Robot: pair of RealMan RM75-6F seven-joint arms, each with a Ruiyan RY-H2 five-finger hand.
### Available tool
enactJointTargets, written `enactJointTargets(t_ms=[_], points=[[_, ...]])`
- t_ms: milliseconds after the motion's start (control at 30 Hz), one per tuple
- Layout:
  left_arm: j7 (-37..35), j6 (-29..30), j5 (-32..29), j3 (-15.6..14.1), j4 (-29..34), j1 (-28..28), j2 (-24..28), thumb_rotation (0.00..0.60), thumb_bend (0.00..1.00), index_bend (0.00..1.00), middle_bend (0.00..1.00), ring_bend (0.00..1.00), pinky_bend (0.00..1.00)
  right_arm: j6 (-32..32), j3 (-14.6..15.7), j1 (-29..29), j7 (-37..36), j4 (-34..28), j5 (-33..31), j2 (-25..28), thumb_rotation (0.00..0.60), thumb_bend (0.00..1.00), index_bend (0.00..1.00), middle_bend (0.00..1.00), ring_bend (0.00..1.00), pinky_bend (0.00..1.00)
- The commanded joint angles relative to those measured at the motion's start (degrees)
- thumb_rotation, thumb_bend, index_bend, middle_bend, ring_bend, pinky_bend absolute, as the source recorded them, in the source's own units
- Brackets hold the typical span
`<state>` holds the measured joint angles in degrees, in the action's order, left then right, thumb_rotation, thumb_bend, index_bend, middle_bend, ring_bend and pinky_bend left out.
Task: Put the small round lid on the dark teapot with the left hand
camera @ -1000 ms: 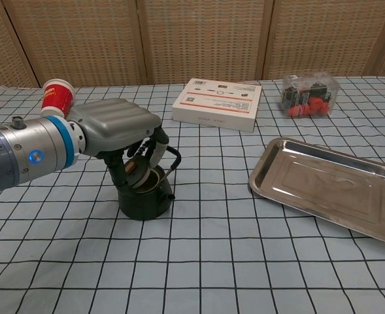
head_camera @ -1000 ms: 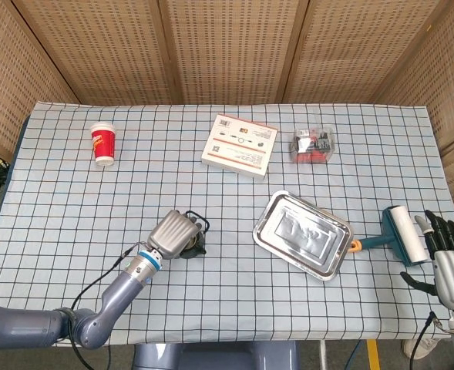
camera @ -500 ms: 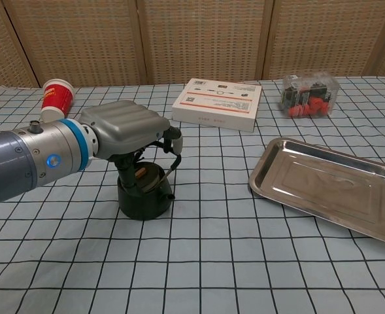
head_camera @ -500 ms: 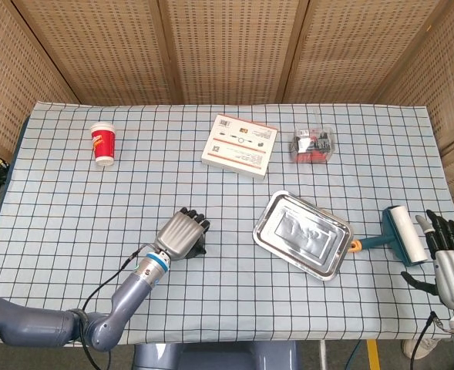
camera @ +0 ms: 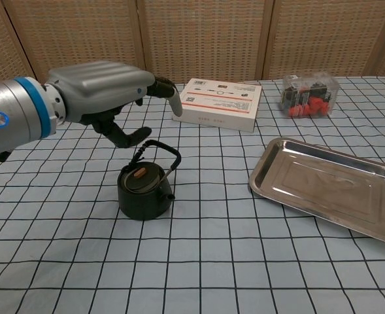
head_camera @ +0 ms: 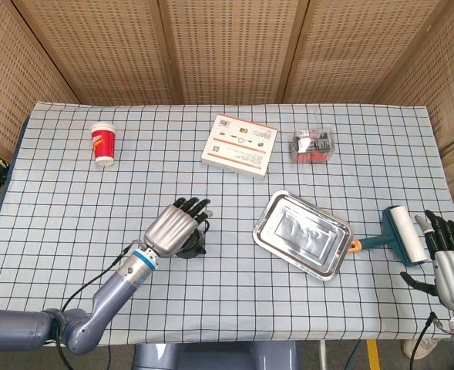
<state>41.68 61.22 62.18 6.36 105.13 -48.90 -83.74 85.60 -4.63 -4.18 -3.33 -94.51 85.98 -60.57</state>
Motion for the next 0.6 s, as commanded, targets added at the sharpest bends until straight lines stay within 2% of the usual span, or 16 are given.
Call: enactJointTargets(t_ms=[33,167,333,600], points=[[-4.05,-3.2,2.64,-2.51,2.53,1.2,4.44,0.6,1.0,0.37,0.22,0.22,0.33,0.18,0.09,0.04,0.26,-0.2,0.26,-0.03,0.6,0.0,0.0,0.0,0.0,0.0],[-4.42,-5.36,2.29,-4.27,2.99,1.19,5.32,0.6,1.0,0.4,0.24,0.25,0.34,0.33,0.16,0.11,0.56,-0.31,0.38,-0.09,0.6,0.0,0.0,0.0,0.0,0.0],[-0.79,-6.14,0.04,-5.82,2.24,0.72,4.67,0.6,1.0,0.41,0.25,0.25,0.35,0.08,0.11,0.02,0.72,-0.16,0.12,-0.2,0.6,0.0,0.0,0.0,0.0,0.0],[3.31,-5.47,-3.57,-6.07,0.21,-0.27,1.83,0.6,1.0,0.41,0.25,0.25,0.35,-0.46,0.02,-0.16,0.74,0.17,-0.37,-0.36,0.6,0.0,0.0,0.0,0.0,0.0]])
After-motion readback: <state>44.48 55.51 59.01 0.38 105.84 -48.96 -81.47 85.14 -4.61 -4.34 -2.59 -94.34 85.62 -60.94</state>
